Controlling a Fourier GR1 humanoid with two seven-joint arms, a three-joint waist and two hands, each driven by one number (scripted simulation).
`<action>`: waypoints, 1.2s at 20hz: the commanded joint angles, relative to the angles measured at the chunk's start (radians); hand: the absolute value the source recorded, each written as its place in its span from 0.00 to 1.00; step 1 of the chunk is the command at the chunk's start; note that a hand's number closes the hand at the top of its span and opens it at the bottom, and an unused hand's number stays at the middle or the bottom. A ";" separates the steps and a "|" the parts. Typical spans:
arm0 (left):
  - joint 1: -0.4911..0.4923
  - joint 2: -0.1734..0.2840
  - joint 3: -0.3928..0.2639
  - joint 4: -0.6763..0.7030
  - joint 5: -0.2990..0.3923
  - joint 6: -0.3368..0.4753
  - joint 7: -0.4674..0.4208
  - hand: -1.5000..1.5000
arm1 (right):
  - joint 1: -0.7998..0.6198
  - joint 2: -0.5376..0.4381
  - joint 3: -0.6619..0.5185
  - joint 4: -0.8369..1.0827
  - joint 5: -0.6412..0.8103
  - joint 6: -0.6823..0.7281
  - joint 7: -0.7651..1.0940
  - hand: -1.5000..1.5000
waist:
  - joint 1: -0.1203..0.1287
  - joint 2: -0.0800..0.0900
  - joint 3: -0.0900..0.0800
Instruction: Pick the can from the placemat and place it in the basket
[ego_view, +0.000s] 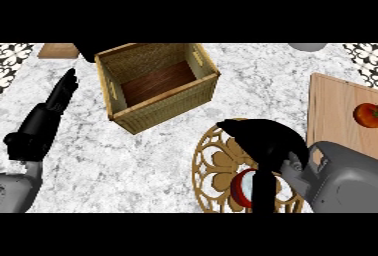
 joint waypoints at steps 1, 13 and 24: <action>0.031 -0.033 -0.011 -0.009 -0.027 0.021 -0.007 0.50 | 0.023 0.041 0.035 0.032 0.059 0.023 0.131 0.00 | 0.007 0.002 0.000; 0.082 -0.036 0.035 -0.065 -0.028 -0.042 -0.016 0.50 | 0.195 0.017 0.004 -0.038 0.249 0.025 0.071 0.00 | 0.005 0.000 0.001; -0.023 -0.072 0.078 -0.005 -0.074 -0.062 0.039 0.50 | 0.306 0.136 -0.065 0.028 0.402 0.059 0.022 0.00 | 0.002 0.003 0.001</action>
